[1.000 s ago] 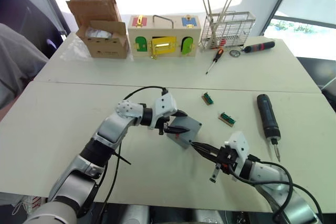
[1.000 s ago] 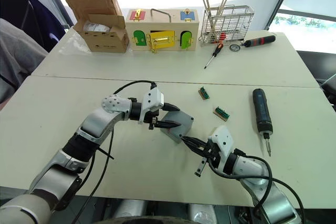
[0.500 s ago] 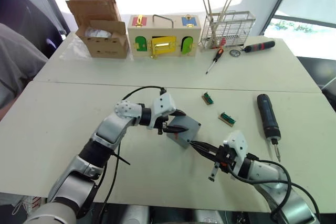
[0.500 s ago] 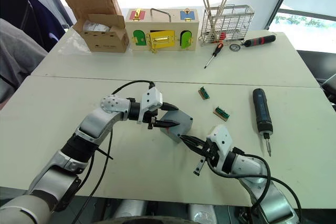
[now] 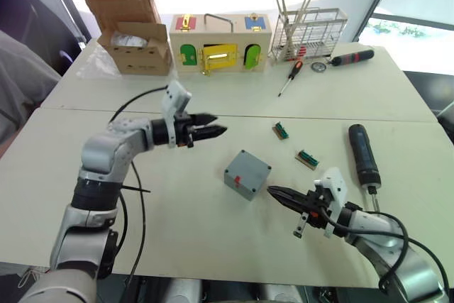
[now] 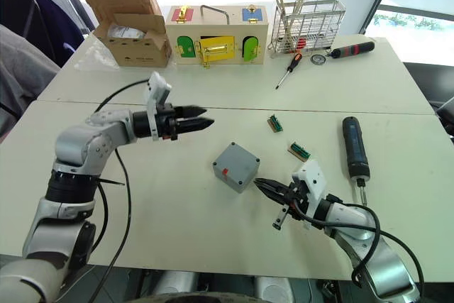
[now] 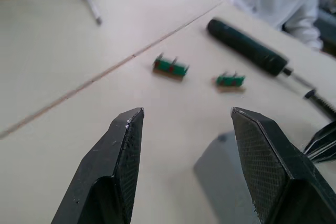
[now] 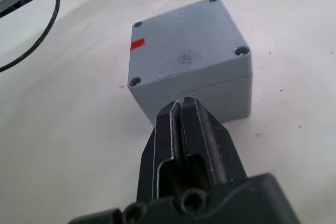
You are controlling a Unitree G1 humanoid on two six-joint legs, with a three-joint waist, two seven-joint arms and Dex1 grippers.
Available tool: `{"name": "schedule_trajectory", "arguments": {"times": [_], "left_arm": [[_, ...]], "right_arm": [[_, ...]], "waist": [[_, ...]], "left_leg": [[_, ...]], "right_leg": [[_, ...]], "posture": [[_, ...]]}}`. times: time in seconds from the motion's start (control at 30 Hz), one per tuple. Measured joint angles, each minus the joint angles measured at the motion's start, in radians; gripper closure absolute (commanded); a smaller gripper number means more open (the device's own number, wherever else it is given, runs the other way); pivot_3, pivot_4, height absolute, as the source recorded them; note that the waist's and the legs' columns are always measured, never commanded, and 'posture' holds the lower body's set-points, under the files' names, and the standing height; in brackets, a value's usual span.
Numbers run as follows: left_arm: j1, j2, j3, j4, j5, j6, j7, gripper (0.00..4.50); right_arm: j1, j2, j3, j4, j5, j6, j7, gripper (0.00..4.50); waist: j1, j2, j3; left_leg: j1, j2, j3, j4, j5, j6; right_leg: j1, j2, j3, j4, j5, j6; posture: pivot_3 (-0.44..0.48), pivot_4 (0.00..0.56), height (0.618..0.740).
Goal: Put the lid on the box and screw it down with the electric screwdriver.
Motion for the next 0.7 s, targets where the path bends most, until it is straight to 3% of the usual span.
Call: {"name": "schedule_trajectory", "arguments": {"times": [0.03,0.2,0.23,0.6,0.7], "left_arm": [[0.019,-0.001,-0.017,0.017,0.014,-0.013,-0.001,1.82],[0.060,-0.009,-0.060,0.019,0.048,-0.083,-0.008,4.25],[0.068,-0.010,-0.075,0.017,0.056,-0.100,-0.009,4.42],[0.094,-0.057,-0.188,-0.003,0.108,-0.122,-0.033,4.42],[0.118,-0.031,-0.196,-0.059,0.107,-0.091,-0.049,4.42]], "right_arm": [[-0.008,0.001,0.006,0.009,-0.003,0.007,-0.001,4.45],[-0.039,0.002,0.015,0.054,-0.019,0.021,0.001,4.50],[-0.044,0.003,0.014,0.062,-0.020,0.022,0.001,4.50],[-0.088,0.007,0.036,0.106,-0.048,0.023,0.011,4.50],[-0.099,0.006,0.039,0.131,-0.069,0.017,0.013,4.50]], "waist": [[0.002,-0.002,0.002],[0.016,-0.005,0.006],[0.018,-0.005,0.006],[0.020,-0.004,0.007],[0.019,-0.004,0.007]], "left_leg": [[0.000,0.000,0.000,0.000,0.000,0.000],[0.000,0.000,0.000,0.001,0.001,-0.002],[0.000,0.000,0.000,0.001,0.001,-0.002],[0.000,0.000,0.000,0.001,0.002,-0.003],[0.000,0.000,0.000,0.001,0.002,-0.003]], "right_leg": [[-0.001,0.000,0.000,0.001,0.000,0.000],[-0.002,-0.001,0.000,0.004,0.000,0.000],[-0.002,-0.001,0.000,0.005,0.000,0.000],[-0.004,-0.001,0.000,0.007,0.000,-0.001],[-0.004,-0.001,0.000,0.007,0.000,-0.001]], "posture": [[0.000,0.150,0.740],[0.000,0.150,0.740],[0.000,0.150,0.740],[0.000,0.150,0.740],[0.000,0.150,0.740]]}}
